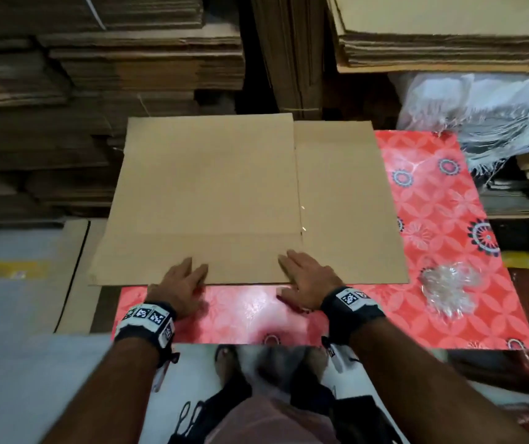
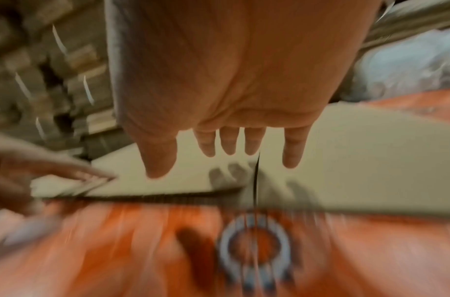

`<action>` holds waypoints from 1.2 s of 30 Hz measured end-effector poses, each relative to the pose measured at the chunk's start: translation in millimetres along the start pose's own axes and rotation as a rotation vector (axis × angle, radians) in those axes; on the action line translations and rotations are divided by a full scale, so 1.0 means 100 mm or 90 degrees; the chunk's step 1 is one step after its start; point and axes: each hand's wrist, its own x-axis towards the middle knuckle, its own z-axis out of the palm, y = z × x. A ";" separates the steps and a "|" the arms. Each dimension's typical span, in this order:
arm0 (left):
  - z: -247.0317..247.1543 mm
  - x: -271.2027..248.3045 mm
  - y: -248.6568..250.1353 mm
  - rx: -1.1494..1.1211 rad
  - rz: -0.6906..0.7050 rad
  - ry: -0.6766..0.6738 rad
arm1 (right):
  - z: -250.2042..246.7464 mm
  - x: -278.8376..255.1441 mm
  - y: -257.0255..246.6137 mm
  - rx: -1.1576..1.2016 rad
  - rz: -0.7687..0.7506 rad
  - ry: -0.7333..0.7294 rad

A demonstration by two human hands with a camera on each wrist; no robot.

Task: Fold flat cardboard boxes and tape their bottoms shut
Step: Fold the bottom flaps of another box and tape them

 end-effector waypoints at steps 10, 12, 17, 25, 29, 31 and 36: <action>0.13 -0.09 0.02 -0.084 0.037 -0.018 | 0.44 0.05 -0.03 0.138 0.070 0.101; 0.12 -0.16 0.04 -0.076 0.047 -0.006 | 0.49 -0.03 -0.03 0.390 0.198 0.237; 0.19 -0.31 0.12 -0.024 0.095 0.015 | 0.65 -0.24 -0.20 1.194 0.461 0.270; 0.29 -0.19 -0.08 -0.027 0.171 -0.006 | 0.42 -0.05 -0.41 1.431 0.483 0.466; 0.27 -0.11 -0.21 -0.053 0.199 -0.003 | 0.44 -0.01 -0.41 1.487 0.489 0.497; 0.22 -0.14 -0.19 -0.105 0.214 0.033 | 0.41 -0.03 -0.39 1.517 0.468 0.497; 0.07 -0.43 -0.16 -0.419 0.258 0.335 | 0.32 -0.06 -0.31 1.580 0.414 0.431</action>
